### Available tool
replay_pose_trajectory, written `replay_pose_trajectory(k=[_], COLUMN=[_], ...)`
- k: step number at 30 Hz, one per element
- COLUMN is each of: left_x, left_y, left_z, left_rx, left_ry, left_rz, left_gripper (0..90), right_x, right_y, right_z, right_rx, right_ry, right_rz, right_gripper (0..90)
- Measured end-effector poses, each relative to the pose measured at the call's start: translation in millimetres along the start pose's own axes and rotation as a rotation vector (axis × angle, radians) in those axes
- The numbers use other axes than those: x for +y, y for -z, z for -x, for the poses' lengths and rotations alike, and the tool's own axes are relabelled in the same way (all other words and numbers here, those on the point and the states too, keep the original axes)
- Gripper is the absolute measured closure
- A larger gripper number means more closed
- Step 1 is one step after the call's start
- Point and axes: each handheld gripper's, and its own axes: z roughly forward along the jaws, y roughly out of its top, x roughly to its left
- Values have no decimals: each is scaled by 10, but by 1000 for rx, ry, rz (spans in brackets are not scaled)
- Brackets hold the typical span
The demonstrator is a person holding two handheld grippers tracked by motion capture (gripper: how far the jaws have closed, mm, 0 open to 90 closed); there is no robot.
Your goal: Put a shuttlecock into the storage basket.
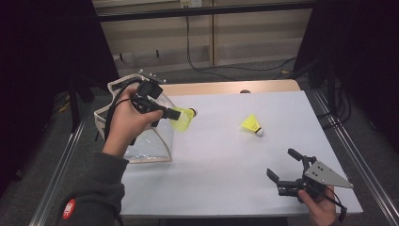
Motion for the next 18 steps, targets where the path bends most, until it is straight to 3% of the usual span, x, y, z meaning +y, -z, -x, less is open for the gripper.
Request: replay_pose_trajectory(k=[5, 18], left_x=[18, 56], left_y=[24, 125], left_z=[-31, -74], left_rx=[7, 34], left_ry=[-14, -3], left_rz=[-13, 7], left_gripper=[893, 893], right_x=[-1, 0], right_y=[-2, 0], right_z=[0, 0], right_rx=[2, 1], right_ry=[-1, 0], right_rz=[0, -1], right_gripper=[12, 12])
